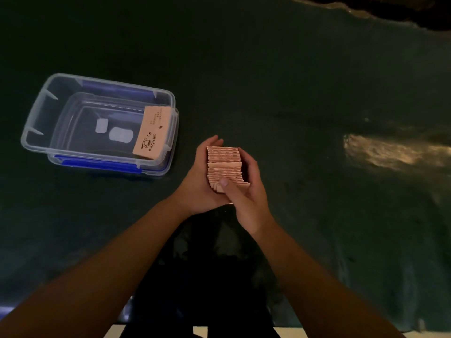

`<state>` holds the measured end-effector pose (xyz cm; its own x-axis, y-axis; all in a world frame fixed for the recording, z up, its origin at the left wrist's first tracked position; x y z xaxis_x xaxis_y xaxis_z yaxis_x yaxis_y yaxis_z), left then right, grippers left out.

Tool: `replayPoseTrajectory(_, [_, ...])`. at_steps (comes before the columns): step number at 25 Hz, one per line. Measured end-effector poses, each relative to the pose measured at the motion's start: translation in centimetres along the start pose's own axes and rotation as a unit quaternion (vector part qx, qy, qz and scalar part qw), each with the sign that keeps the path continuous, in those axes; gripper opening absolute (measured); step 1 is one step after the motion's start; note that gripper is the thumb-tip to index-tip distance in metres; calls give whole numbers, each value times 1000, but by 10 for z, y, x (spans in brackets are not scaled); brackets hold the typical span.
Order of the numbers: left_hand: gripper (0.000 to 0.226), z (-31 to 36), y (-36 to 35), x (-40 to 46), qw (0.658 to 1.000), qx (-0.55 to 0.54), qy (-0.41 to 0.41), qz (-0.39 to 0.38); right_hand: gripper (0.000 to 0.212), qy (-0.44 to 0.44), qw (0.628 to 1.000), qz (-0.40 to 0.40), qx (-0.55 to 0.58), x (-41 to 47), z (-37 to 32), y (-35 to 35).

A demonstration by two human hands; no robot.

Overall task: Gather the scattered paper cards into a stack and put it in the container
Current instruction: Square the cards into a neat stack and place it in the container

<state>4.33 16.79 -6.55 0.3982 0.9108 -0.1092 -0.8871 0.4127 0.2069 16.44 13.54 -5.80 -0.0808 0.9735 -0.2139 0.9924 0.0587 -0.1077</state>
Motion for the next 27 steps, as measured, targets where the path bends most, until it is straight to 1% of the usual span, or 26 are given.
replayPoseTrajectory(2, [140, -5, -2, -6, 1000, 6, 1, 25, 74, -2, 1000, 3, 2, -2, -3, 0])
replayPoseTrajectory(4, [143, -8, -10, -9, 1000, 10, -1, 27, 71, -1, 1000, 11, 13, -2, -6, -3])
replayPoseTrajectory(8, [144, -6, -17, -6, 1000, 8, -13, -5, 51, -8, 995, 103, 3, 3, -9, 0])
replayPoseTrajectory(11, [138, -2, -9, -7, 999, 21, -12, 28, 40, -19, 992, 126, 0, 5, -5, 4])
replayPoseTrajectory(14, [131, 0, -10, -12, 998, 10, 3, 63, 39, -30, 991, 124, 30, 7, -6, 1])
replayPoseTrajectory(16, [129, 2, -12, -11, 998, -12, 12, 60, 41, -31, 992, 111, 42, 7, -10, -6])
replayPoseTrajectory(17, [129, 3, -12, -10, 998, -17, 8, 52, 43, -29, 993, 108, 31, 6, -12, -9])
replayPoseTrajectory(20, [136, 4, -9, -8, 999, -27, 5, 30, 51, -34, 996, 80, -18, 2, -7, -13])
replayPoseTrajectory(22, [141, 5, -5, -9, 999, -27, 9, 44, 52, -54, 996, 71, -15, 4, -3, -14])
replayPoseTrajectory(23, [141, 5, -4, -11, 998, -23, 7, 57, 53, -66, 995, 73, 4, 6, -3, -13])
replayPoseTrajectory(25, [136, 4, -2, -14, 996, -24, 11, 87, 49, -76, 993, 70, 49, 10, -7, -11])
replayPoseTrajectory(27, [130, 4, -1, -16, 994, -44, 13, 97, 41, -56, 996, 57, 38, 15, -14, -11])
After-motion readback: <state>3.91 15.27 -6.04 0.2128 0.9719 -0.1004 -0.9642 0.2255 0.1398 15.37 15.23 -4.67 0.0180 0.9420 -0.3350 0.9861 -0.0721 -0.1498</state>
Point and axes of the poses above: each hand's wrist, its own x-axis towards the middle knuckle, its own y-axis out of the back of the hand, z = x × y, the point moved 8 cm from there along x, towards the middle knuckle, and after that the axes turned 3 degrees about -z, right-handed, at the moved point
